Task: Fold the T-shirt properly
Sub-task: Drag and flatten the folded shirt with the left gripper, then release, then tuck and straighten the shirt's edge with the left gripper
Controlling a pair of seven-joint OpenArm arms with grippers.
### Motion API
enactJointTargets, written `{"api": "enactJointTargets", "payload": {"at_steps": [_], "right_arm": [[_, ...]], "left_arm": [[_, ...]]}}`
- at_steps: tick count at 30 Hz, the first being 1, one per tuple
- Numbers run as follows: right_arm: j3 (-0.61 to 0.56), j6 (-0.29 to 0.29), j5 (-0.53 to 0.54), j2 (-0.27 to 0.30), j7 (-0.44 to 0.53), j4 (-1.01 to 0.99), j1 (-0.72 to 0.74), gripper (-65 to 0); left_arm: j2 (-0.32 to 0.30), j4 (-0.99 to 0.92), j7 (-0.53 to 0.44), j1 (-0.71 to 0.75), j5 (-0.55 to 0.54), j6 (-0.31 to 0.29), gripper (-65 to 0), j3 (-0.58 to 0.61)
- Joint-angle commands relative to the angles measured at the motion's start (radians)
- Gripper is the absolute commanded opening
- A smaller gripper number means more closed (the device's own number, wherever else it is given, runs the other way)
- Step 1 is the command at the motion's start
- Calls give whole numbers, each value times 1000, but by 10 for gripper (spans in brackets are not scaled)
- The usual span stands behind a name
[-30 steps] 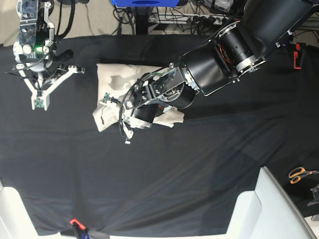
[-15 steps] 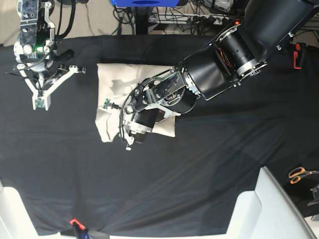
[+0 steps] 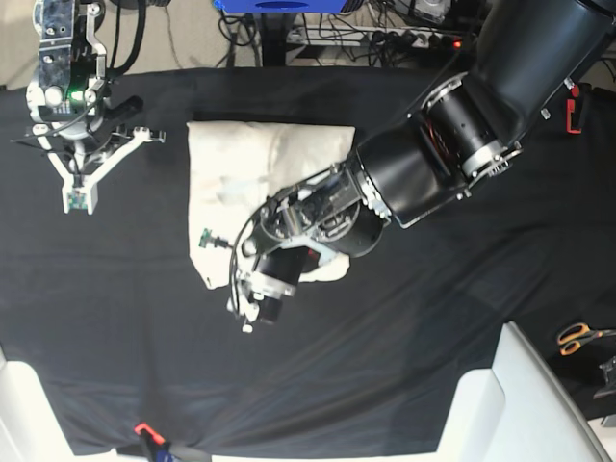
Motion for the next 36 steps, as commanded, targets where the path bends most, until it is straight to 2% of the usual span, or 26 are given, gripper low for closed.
{"api": "enactJointTargets", "payload": {"at_steps": [1, 4, 6, 7, 8, 9, 11, 12, 14, 17, 21, 29, 36], "right_arm": [[0, -4, -4, 7, 17, 15, 6, -644], [0, 8, -4, 7, 19, 15, 11, -644], [3, 39, -4, 7, 19, 15, 19, -645], [3, 48, -4, 7, 19, 15, 19, -645], [3, 49, -4, 7, 19, 15, 19, -645], [1, 49, -4, 7, 19, 15, 20, -645], [1, 49, -4, 7, 19, 15, 20, -645], [1, 49, -4, 7, 19, 15, 20, -645], [1, 49, -4, 7, 19, 15, 20, -647], [7, 49, -4, 7, 19, 15, 28, -647], [6, 49, -4, 19, 19, 14, 28, -647], [9, 49, -4, 18, 17, 8, 26, -647], [9, 49, -4, 16, 17, 8, 19, -647]], "left_arm": [[14, 12, 2, -38, 8, 7, -176, -7], [17, 23, 4, -50, 5, 7, -184, -39], [26, 45, 8, -42, 7, 7, -194, -140], [32, 64, 10, -33, 8, 7, -225, -206], [29, 87, 10, -5, 8, 7, -283, -271], [28, 121, 10, 25, 11, 7, -374, -332], [2, 195, 10, 94, 11, 7, -604, -430], [-7, 229, 10, 136, 11, 7, -650, -462], [-20, 327, 10, 235, 22, 7, -650, -504], [-40, 489, 11, 404, 108, 7, -650, -522], [-41, 606, 10, 570, 223, 7, -650, -524], [-75, 707, 10, 748, 343, 7, -650, -524], [-101, 724, 10, 786, 350, 7, -650, -525]]}}
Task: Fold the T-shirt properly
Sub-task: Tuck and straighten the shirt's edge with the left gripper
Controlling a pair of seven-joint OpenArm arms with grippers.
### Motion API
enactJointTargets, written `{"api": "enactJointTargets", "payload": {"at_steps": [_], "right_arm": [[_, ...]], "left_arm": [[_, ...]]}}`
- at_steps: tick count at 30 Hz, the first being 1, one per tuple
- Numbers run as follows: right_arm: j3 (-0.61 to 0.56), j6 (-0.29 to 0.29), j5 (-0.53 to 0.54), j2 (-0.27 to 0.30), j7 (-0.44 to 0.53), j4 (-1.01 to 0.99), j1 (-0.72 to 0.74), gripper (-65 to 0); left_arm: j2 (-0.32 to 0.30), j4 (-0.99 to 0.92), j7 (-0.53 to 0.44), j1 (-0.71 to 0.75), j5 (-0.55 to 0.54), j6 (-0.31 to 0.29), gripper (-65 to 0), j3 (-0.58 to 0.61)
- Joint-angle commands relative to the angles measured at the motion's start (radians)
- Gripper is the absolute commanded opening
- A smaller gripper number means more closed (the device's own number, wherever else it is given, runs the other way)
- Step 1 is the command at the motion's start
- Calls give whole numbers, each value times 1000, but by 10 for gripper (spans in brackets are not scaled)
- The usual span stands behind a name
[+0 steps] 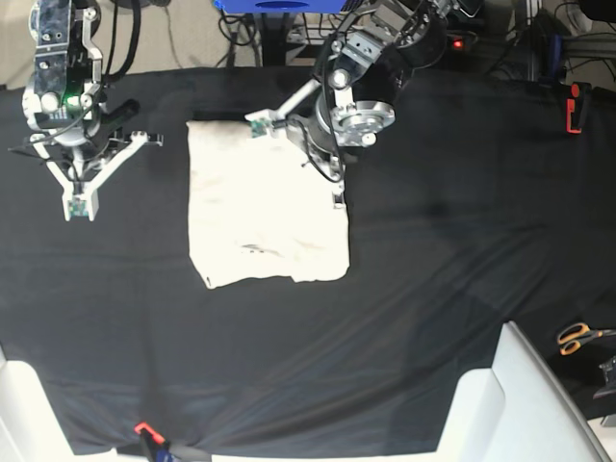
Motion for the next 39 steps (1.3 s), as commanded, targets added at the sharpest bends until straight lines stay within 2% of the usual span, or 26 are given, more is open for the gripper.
{"api": "enactJointTargets", "payload": {"at_steps": [1, 7, 11, 14, 24, 31, 39], "right_arm": [[4, -3, -3, 3, 11, 15, -1, -647], [4, -3, -3, 2, 11, 15, -13, -647], [4, -3, -3, 3, 13, 15, -25, -648], [4, -3, -3, 3, 13, 15, -27, -648], [4, -3, -3, 6, 13, 15, -24, -648], [1, -3, -3, 3, 13, 15, -21, -648], [4, -3, -3, 2, 13, 15, -25, -648]], "left_arm": [[7, 19, -6, -6, -1, 6, -650, 3], [4, 8, -6, -16, -1, 6, -650, 1], [1, -66, -13, -18, -1, 6, -650, 1], [-2, -99, -13, -9, -3, 59, -650, 1], [-69, -52, -8, 76, 0, 73, -650, 1], [-66, 102, -6, 63, 3, 73, -650, -1], [-27, -15, -6, -43, -4, 73, -650, 1]]}}
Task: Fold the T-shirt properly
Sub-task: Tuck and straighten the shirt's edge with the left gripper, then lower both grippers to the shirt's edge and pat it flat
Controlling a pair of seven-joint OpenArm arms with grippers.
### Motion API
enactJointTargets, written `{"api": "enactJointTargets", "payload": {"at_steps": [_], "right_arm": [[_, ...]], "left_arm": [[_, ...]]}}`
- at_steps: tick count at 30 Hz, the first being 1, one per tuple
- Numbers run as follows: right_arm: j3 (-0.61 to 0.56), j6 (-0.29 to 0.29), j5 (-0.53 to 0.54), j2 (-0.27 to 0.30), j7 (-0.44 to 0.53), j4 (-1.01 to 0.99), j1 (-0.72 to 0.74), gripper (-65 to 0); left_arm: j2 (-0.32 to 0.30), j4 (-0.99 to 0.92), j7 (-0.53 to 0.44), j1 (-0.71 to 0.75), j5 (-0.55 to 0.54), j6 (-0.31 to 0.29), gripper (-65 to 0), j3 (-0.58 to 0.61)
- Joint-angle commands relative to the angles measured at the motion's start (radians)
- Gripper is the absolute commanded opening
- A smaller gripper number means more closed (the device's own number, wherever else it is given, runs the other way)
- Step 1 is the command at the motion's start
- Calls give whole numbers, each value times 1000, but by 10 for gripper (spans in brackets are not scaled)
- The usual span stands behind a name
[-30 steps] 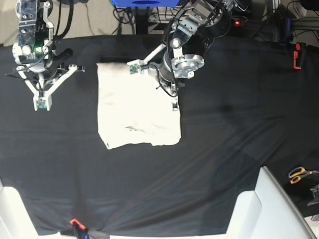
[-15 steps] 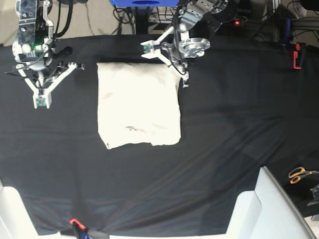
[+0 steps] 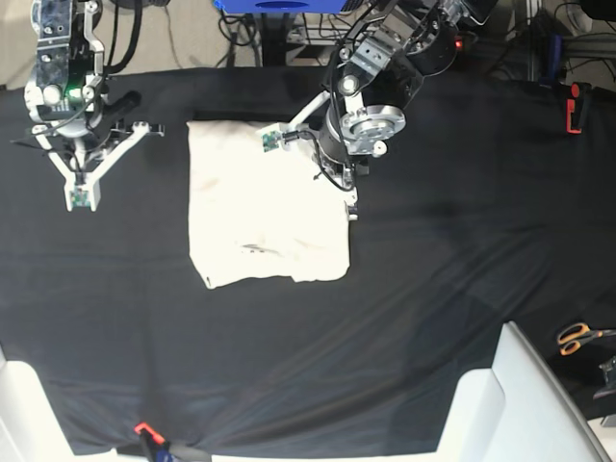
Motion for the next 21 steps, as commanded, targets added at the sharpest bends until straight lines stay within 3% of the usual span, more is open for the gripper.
{"api": "enactJointTargets", "payload": {"at_steps": [1, 6, 12, 21], "right_arm": [[4, -3, -2, 3, 12, 15, 2, -648], [4, -3, -2, 3, 12, 15, 3, -648], [6, -3, -2, 6, 12, 15, 3, -648], [-2, -3, -1, 3, 12, 15, 8, -648]], "left_arm": [[17, -8, -5, -20, 4, 5, -650, 1], [37, -106, -8, -34, 4, 5, -650, 1], [3, -177, -10, 9, 4, 7, -650, 1], [-55, -59, -4, 38, 12, 7, -650, -1]]}}
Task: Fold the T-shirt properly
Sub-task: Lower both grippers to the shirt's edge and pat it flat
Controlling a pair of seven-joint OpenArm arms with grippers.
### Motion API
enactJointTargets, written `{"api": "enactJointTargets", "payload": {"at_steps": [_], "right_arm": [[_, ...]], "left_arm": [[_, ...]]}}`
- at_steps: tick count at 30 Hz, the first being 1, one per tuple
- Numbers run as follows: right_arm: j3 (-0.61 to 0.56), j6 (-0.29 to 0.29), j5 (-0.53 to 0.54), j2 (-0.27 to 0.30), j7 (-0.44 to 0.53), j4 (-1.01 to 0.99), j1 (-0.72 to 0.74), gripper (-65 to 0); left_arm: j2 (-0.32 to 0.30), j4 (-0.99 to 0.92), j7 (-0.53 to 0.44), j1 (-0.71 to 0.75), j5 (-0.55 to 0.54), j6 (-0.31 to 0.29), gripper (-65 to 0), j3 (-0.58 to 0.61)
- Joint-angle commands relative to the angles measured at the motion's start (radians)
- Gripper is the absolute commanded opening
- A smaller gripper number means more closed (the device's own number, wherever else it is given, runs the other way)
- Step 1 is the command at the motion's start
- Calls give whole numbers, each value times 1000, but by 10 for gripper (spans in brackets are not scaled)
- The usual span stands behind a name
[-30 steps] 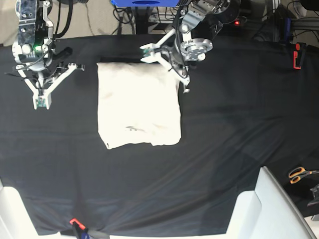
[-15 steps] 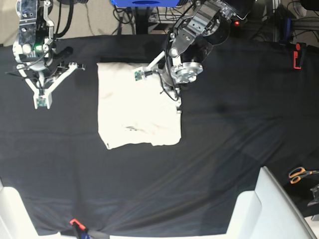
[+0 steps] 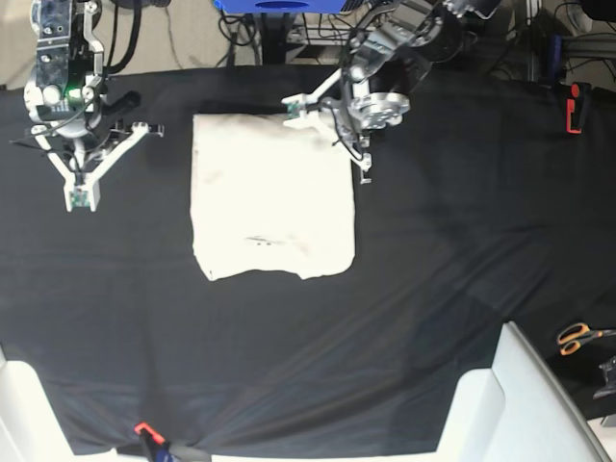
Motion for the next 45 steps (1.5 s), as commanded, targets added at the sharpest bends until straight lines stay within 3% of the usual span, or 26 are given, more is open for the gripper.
{"api": "enactJointTargets", "payload": {"at_steps": [1, 5, 8, 12, 16, 20, 24, 34, 37, 45], "right_arm": [[2, -3, -1, 4, 13, 15, 5, -648], [-1, -2, -1, 4, 13, 15, 5, -648], [-12, 0, 1, 4, 13, 18, 17, -648], [-150, 10, 1, 10, 13, 23, 34, -648], [-279, 95, 1, 6, 4, 23, 51, -648], [-325, 103, 1, 3, 5, 16, 51, -648], [-324, 109, 1, 3, 13, -31, 52, -648], [-321, 110, 2, 1, 171, -223, 49, -648], [-319, 110, 2, 7, 217, -294, 51, -648], [-284, 110, 2, 4, 254, -366, 46, -648]], "left_arm": [[7, 49, -1, -16, 17, 7, -650, -2], [7, 138, 8, -20, 19, 7, -650, -15], [9, 154, 45, -22, 13, 7, -650, -108], [21, 157, 15, -11, -36, 7, -650, -225], [61, 186, 11, 9, -128, 7, -650, -225], [78, 184, 5, 38, -150, 7, -650, -225], [110, 181, 5, 50, -200, 7, -650, -223], [103, 86, 2, 47, -202, 7, -650, -223], [103, 19, -47, 50, -202, 7, -650, -228], [83, -57, -72, 50, -197, 7, -650, -234]]}}
